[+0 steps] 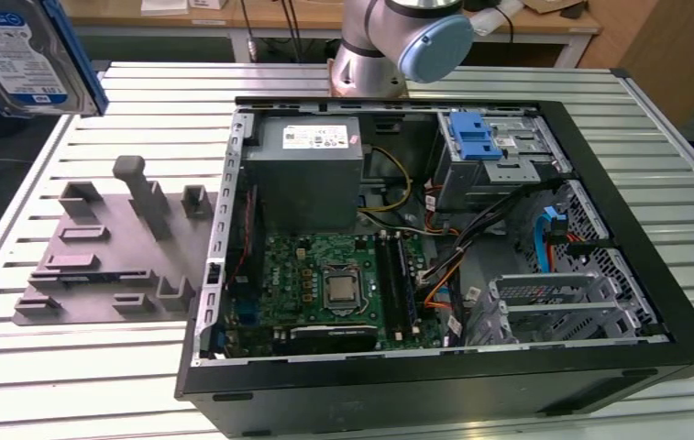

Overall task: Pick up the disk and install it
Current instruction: 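Pick up the disk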

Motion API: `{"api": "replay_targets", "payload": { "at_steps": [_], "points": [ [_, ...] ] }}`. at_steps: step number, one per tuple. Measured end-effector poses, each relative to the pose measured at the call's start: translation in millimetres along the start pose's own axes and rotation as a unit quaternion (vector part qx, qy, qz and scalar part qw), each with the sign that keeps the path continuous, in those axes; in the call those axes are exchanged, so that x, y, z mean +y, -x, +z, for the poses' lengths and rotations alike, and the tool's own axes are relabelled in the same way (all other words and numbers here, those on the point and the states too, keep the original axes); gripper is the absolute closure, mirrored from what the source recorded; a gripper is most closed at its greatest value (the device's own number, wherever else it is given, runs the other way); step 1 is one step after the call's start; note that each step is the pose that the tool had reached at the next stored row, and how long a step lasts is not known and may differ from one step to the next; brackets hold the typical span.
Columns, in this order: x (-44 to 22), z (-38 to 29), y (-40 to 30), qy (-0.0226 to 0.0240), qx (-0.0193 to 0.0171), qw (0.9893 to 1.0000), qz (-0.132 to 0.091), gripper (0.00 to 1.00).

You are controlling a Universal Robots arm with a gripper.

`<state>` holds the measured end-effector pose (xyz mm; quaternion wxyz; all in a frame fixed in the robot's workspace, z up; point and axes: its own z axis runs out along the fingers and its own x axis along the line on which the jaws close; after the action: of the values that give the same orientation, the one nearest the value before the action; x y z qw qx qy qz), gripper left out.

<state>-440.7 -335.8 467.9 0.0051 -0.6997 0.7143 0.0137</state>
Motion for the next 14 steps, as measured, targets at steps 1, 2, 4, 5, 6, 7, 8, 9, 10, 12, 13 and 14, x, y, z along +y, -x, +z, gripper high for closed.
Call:
{"api": "replay_targets", "payload": {
  "at_steps": [1, 2, 4, 5, 6, 7, 8, 9, 10, 12, 13, 14],
  "points": [
    [0.0, -0.5, 0.0, 0.0, 0.0, 1.0, 0.0, 0.63],
    [0.0, -0.9, 0.0, 0.0, 0.0, 1.0, 0.0, 0.63],
    [0.0, -1.9, 0.0, 0.0, 0.0, 1.0, 0.0, 0.63],
    [0.0, -2.4, 0.1, 0.0, 0.0, 1.0, 0.0, 0.63],
    [0.0, -3.0, 0.1, 0.0, 0.0, 1.0, 0.0, 0.63],
    [0.0, -3.8, 0.1, 0.0, 0.0, 1.0, 0.0, 0.63],
    [0.1, -4.6, 0.1, 0.0, 0.0, 1.0, 0.0, 0.63],
    [0.1, -5.3, 0.1, 0.0, 0.0, 1.0, 0.0, 0.63],
    [0.1, -6.0, 0.1, 0.0, 0.0, 1.0, 0.0, 0.63],
    [0.1, -7.3, 0.2, 0.0, 0.0, 1.0, 0.0, 0.63],
    [0.1, -8.2, 0.2, 0.0, 0.0, 1.0, 0.0, 0.63],
    [0.1, -9.1, 0.2, 0.0, 0.0, 1.0, 0.0, 0.63]
  ]
}}
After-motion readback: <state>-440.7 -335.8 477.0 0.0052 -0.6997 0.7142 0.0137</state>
